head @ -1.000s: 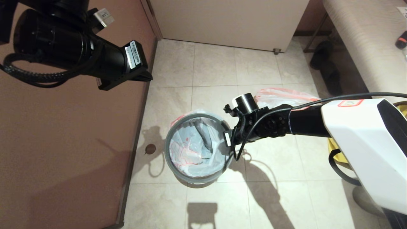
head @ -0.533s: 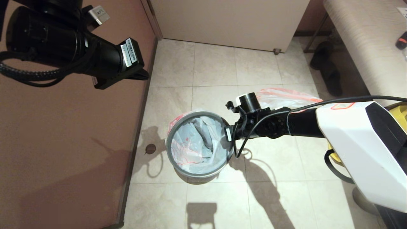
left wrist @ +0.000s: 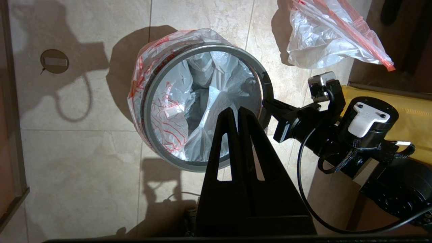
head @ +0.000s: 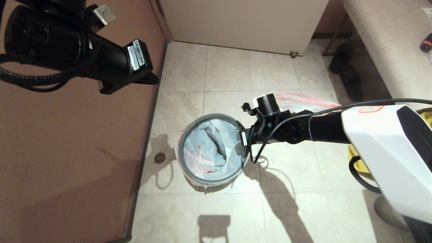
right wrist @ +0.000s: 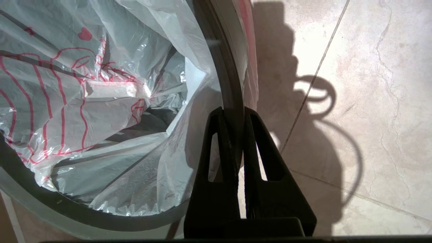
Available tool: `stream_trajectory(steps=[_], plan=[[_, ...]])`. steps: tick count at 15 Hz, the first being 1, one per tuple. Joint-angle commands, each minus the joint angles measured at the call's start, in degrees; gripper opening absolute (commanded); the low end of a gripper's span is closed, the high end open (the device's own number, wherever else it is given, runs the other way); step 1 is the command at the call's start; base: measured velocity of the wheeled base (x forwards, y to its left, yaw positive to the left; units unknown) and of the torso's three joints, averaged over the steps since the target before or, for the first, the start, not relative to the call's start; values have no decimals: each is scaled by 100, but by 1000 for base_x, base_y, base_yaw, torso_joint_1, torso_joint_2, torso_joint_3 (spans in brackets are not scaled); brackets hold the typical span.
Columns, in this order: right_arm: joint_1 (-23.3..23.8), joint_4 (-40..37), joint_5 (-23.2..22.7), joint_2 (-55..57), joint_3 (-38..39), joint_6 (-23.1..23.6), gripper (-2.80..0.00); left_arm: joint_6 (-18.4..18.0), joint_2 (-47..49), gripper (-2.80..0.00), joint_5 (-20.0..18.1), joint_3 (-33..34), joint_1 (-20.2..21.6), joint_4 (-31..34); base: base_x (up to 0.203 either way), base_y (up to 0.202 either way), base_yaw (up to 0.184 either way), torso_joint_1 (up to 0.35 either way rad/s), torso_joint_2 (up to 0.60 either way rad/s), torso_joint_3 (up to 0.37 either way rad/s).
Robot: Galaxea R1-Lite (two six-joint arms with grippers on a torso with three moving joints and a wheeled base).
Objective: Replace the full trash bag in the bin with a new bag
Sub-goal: Place the trash can ring on the trash can
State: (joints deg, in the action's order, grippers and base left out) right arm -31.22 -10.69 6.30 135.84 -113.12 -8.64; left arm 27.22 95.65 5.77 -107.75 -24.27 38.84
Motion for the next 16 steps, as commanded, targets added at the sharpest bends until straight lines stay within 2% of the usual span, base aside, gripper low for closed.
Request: stream_trajectory(steps=[1, 12, 16], plan=[[27, 43, 3, 73, 0, -6, -280, 16, -2, -280, 3, 4, -7, 18, 0, 0, 0, 0, 0, 0], [-42, 76, 9, 276, 0, 6, -280, 17, 24, -280, 12, 35, -44, 18, 0, 0, 0, 0, 0, 0], [-110, 94, 158, 329, 9, 167, -280, 11, 42, -280, 12, 35, -43, 10, 0, 0, 0, 0, 0, 0]])
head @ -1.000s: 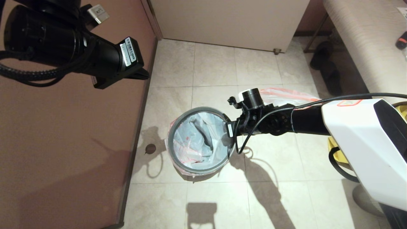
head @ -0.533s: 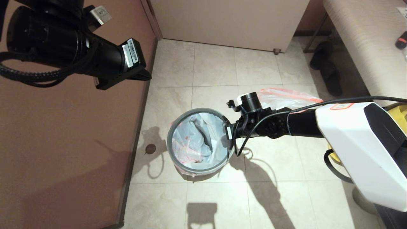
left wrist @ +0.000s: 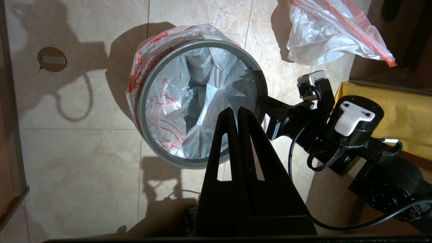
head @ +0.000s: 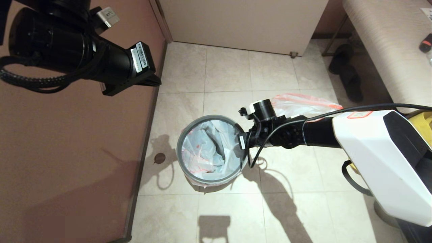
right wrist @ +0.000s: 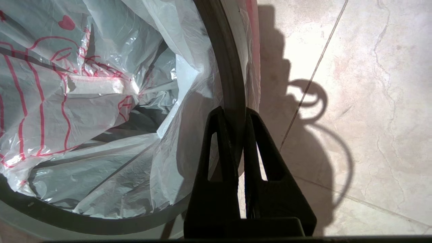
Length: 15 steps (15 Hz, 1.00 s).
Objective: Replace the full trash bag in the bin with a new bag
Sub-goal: Place the trash can ring on the trash can
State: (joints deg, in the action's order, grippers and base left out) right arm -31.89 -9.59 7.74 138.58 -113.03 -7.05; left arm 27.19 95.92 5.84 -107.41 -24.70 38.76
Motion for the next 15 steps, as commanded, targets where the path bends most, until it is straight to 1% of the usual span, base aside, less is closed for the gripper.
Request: stream_trajectory(steps=[1, 2, 3, 8, 12, 13, 15], plan=[[-63, -7, 44, 55, 0, 19, -280, 23, 15, -280, 5, 1, 0, 18, 0, 0, 0, 0, 0, 0], [-63, 19, 143, 63, 0, 80, -280, 14, 23, -280, 5, -3, 0, 20, 0, 0, 0, 0, 0, 0], [-58, 81, 204, 89, 0, 216, 0, 14, 24, -280, 5, 1, 0, 24, 0, 0, 0, 0, 0, 0], [-151, 160, 604, 117, 0, 281, 0, 14, 24, -280, 5, 1, -9, 18, 0, 0, 0, 0, 0, 0], [-177, 162, 707, 24, 20, 316, 0, 14, 32, -280, 5, 1, -8, 23, 0, 0, 0, 0, 0, 0], [-182, 133, 726, -143, 66, 286, 0, 12, 45, -280, 5, 10, -9, 27, 0, 0, 0, 0, 0, 0], [-185, 41, 768, -484, 274, 64, 0, 5, 193, -280, -4, 1, -3, 26, 0, 0, 0, 0, 0, 0]])
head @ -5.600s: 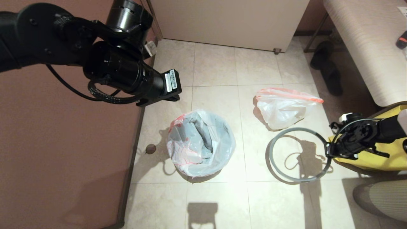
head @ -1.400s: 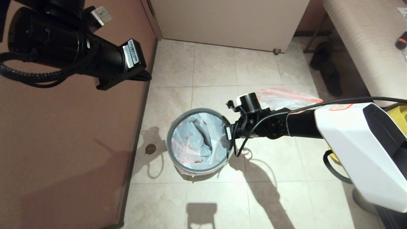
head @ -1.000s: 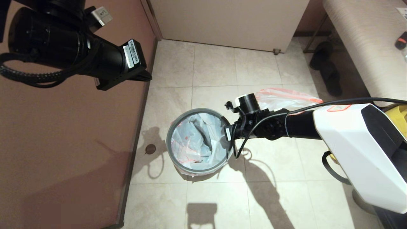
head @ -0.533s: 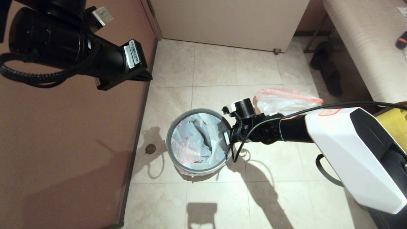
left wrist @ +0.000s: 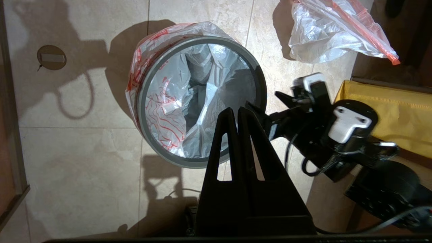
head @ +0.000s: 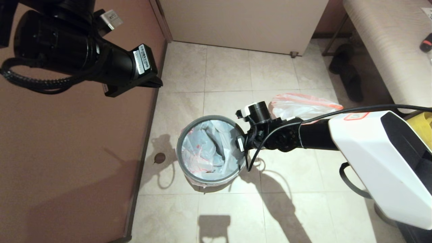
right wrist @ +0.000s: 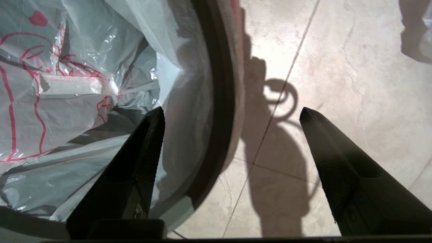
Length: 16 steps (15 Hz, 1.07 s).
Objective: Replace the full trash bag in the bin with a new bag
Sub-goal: Place the trash can ring on the trash can
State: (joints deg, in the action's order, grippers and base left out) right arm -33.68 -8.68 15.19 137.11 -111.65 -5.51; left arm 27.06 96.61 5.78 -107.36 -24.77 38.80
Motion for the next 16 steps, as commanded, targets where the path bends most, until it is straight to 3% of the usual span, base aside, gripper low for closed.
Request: stream_trajectory(steps=[1, 3, 4, 6, 8, 10, 11, 13, 14, 16], plan=[[6, -195, 63, -543, 249, -246, 0, 18, 245, -280, -2, -17, 0, 22, 0, 0, 0, 0, 0, 0], [86, -609, -47, -1004, 440, -1207, 0, 26, 454, -280, -208, -18, -26, 14, 0, 0, 0, 0, 0, 0], [184, -737, -498, -1236, 622, -1540, -280, 26, 603, -280, -354, -19, -26, 13, 0, 0, 0, 0, 0, 0], [578, -785, -1637, -1516, 956, -1898, -280, 18, 958, -280, -483, 78, -18, -3, 0, 0, 0, 0, 0, 0], [886, -773, -2709, -1540, 1162, -2317, -280, 24, 1429, -280, -519, 646, 33, -346, 0, 0, 0, 0, 0, 0], [1173, -696, -3931, -1682, 1377, -2657, -280, 46, 1520, -280, -790, 1595, 141, -1272, 0, 0, 0, 0, 0, 0], [1317, -654, -4521, -1719, 1470, -2813, -280, 51, 1480, -280, -1105, 2154, 253, -1822, 0, 0, 0, 0, 0, 0], [1453, -591, -4979, -1637, 1729, -2914, -280, 48, 1347, -280, -1776, 3299, 518, -3020, 0, 0, 0, 0, 0, 0], [1465, -469, -5036, -1481, 1745, -2921, -280, 33, 1312, -280, -1965, 3871, 635, -3774, 0, 0, 0, 0, 0, 0], [1541, -23, -5590, -1381, 1883, -2935, -280, 12, 1304, -280, -2191, 4764, 816, -5160, 0, 0, 0, 0, 0, 0]])
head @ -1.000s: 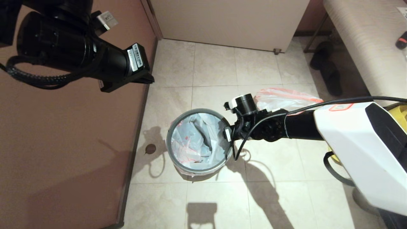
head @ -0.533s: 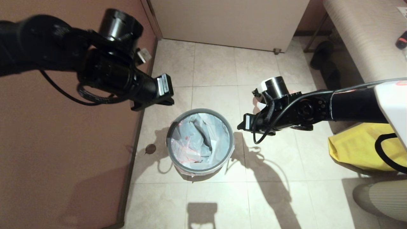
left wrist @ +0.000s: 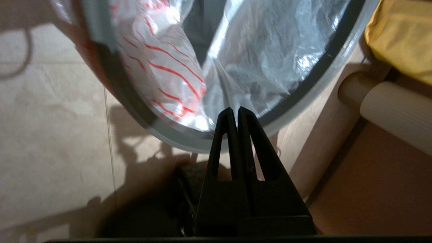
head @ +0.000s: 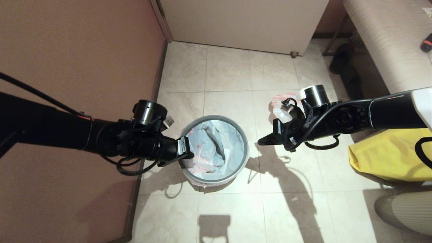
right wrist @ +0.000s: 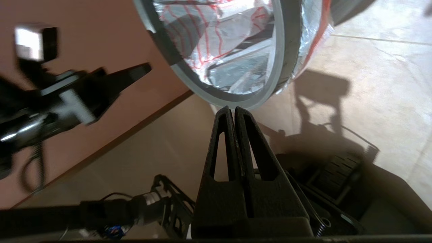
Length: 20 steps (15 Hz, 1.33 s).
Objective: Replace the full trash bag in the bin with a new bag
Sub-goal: Place the trash can ring on the trash can
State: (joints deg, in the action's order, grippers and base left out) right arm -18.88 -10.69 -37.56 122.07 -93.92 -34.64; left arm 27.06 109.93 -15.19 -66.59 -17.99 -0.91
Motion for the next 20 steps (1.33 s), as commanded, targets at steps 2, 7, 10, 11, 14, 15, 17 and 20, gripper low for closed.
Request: stream_trajectory(steps=[2, 7, 10, 11, 14, 15, 17, 20], plan=[[132, 789, -1252, 177, 343, -42, -280, -1, 112, -280, -364, 1509, 269, -2797, 0, 0, 0, 0, 0, 0], [50, 2145, -1532, 810, 382, -68, -280, -51, 1365, -280, -385, 2823, 301, -7126, 0, 0, 0, 0, 0, 0], [-96, 2940, -1535, 1145, 320, -473, -280, -257, 1686, -280, -321, 3100, 262, -7479, 0, 0, 0, 0, 0, 0], [-130, 3186, -1531, 1221, 306, -620, -280, -346, 1795, -280, -244, 3106, 243, -7494, 0, 0, 0, 0, 0, 0], [-214, 3634, -1521, 1465, 286, -938, -280, -655, 2383, -280, 53, 3102, 196, -7884, 0, 0, 0, 0, 0, 0], [-221, 3643, -1510, 1535, 286, -936, -280, -726, 2493, -280, 112, 3100, 185, -8075, 0, 0, 0, 0, 0, 0], [-214, 3663, -1501, 1737, 232, -931, -280, -746, 2542, -280, 139, 3082, 182, -8091, 0, 0, 0, 0, 0, 0], [-203, 3638, -1359, 2154, -201, -947, -280, -738, 2498, -280, 139, 3073, 182, -8109, 0, 0, 0, 0, 0, 0]])
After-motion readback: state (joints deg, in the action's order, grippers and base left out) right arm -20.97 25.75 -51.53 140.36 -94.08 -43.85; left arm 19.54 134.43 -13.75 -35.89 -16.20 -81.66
